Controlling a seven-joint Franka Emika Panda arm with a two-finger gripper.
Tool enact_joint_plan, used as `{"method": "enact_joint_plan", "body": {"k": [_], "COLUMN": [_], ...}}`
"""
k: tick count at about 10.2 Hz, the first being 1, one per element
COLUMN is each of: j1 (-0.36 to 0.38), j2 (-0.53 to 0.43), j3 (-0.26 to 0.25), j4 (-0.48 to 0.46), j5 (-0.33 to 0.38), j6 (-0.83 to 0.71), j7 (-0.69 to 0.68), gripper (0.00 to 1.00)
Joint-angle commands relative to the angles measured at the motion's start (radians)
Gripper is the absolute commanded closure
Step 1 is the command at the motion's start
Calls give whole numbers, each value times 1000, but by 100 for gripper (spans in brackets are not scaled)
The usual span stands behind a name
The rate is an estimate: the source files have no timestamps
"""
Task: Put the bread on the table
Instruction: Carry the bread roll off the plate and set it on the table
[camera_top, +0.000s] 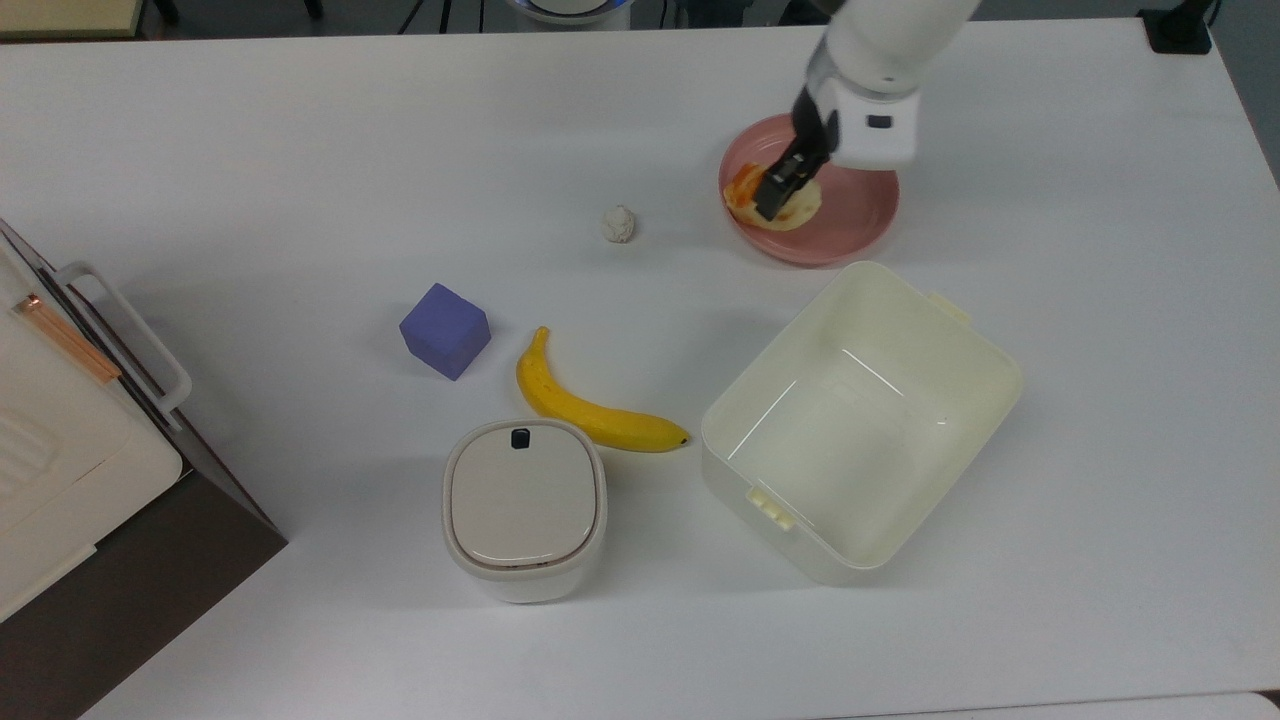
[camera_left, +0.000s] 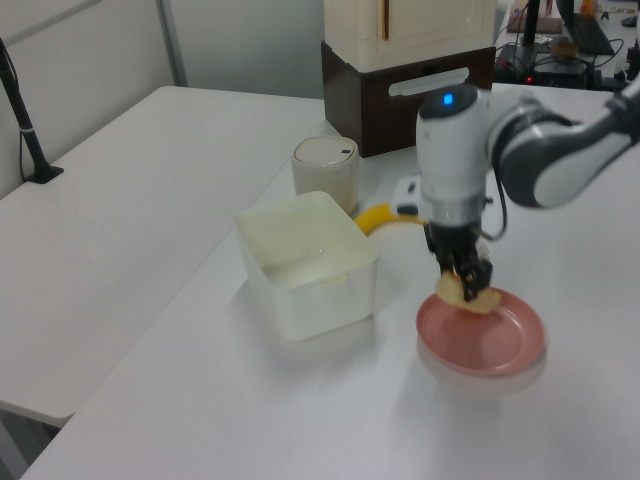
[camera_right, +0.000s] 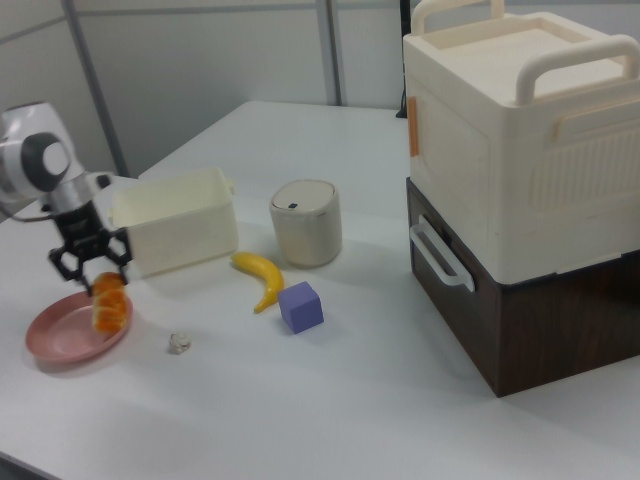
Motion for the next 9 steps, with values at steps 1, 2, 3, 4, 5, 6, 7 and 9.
{"method": "enact_joint_plan", "body": {"k": [1, 2, 3, 4, 5, 6, 7, 9], "j1": [-140, -180, -216, -264, -301, -338, -368, -405], "j2": [-11, -11, -3, 23, 50, 58, 57, 25], "j3": [0, 0, -1, 0, -1, 0, 0, -1], "j4": [49, 55, 75, 110, 127, 129, 129, 127], "j5": [7, 7, 5, 5, 2, -2, -1, 5], "j6": [-19, -19, -17, -17, -11, -7, -8, -34], "j7": [6, 2, 2, 3, 5, 3, 8, 61], "gripper": [33, 33, 33, 33, 29, 25, 13, 0]}}
